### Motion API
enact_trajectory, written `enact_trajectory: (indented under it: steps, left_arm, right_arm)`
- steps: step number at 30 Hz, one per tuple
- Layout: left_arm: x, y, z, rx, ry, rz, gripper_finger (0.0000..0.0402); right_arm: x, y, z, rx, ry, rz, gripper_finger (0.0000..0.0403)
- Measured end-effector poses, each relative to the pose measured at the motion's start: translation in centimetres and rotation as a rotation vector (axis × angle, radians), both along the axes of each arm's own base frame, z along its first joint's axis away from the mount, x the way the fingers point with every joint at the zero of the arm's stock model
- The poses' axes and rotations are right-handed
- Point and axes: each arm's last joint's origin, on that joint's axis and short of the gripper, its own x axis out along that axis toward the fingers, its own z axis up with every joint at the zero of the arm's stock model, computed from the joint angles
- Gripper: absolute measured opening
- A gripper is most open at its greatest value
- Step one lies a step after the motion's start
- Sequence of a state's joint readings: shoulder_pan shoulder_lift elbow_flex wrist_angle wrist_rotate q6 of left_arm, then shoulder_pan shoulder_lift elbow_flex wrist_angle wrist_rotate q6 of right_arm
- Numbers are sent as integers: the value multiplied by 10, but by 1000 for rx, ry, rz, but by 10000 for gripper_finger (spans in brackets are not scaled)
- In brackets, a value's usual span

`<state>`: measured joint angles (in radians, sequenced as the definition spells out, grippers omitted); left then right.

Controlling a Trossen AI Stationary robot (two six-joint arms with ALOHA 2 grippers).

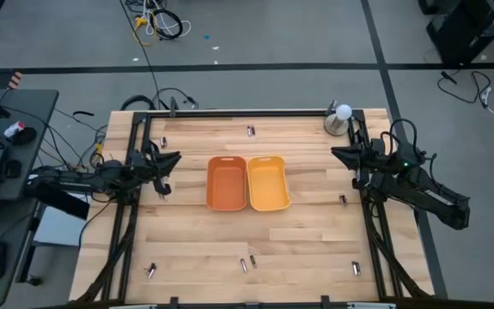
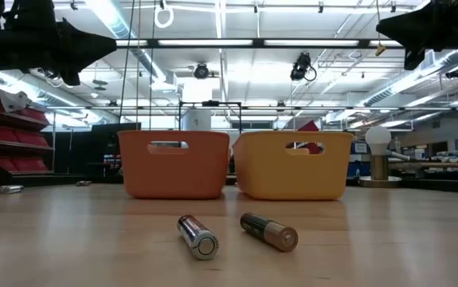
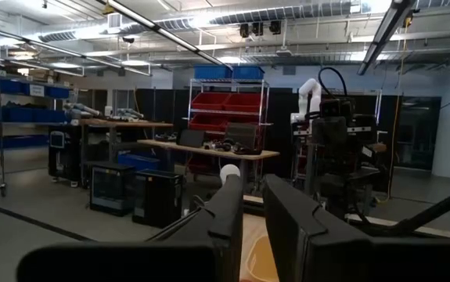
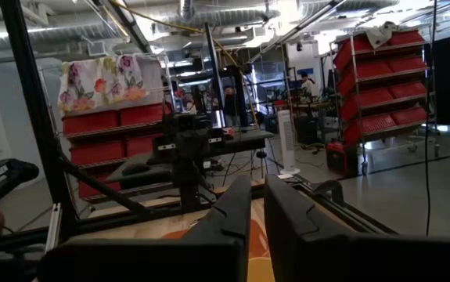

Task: Sort batteries

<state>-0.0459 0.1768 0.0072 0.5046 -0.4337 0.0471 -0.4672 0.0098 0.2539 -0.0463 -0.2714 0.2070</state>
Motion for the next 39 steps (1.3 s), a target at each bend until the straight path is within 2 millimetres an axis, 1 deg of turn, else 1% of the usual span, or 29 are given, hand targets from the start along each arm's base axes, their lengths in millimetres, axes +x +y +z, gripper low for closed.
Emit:
enact_trajectory:
  steps: [1, 4, 6, 14, 16, 18, 23, 25, 27, 29, 31, 33, 34, 36, 39]
  left_arm:
    - [0, 0, 0, 0, -1, 0, 51]
    - [0, 0, 0, -2, -1, -1, 51]
    - [0, 0, 0, -3, -1, -1, 51]
    - [-1, 1, 2, -13, -29, 16, 51]
    - [0, 1, 1, -8, -8, 18, 51]
    - [1, 0, -3, -7, 27, 18, 51]
    - [3, 0, -10, -4, 106, 17, 51]
    - [3, 0, -11, 2, 127, 19, 51]
    - [3, 1, -11, 1, 127, 25, 51]
    - [2, 1, -10, -8, 110, 58, 51]
    - [1, 3, -8, -23, 86, 100, 51]
    - [1, 3, -7, -31, 77, 112, 51]
    - [1, 3, -7, -32, 78, 112, 51]
    - [1, 3, -8, -41, 84, 109, 51]
    - [3, 3, -10, -57, 100, 105, 51]
  right_arm:
    - [0, 0, 0, -5, 0, -2, 27]
    - [-1, 0, 3, -151, 4, -49, 27]
    - [-1, 0, 5, -210, -15, -66, 27]
    - [-9, 4, 26, -304, -229, -89, 27]
    - [-10, 4, 29, -238, -270, -80, 27]
    - [-7, 1, 24, -120, -225, -70, 27]
    - [8, -7, -10, 115, 57, -77, 27]
    - [14, -10, -22, 226, 67, -63, 27]
    - [19, -12, -30, 299, 26, -48, 27]
    - [23, -14, -37, 306, 0, -49, 27]
    - [26, -17, -43, 257, -9, -88, 27]
    - [26, -20, -44, 182, -6, -155, 27]
    - [26, -20, -44, 175, 0, -169, 27]
    - [27, -22, -43, 211, 26, -179, 27]
    - [30, -27, -46, 366, 94, -212, 27]
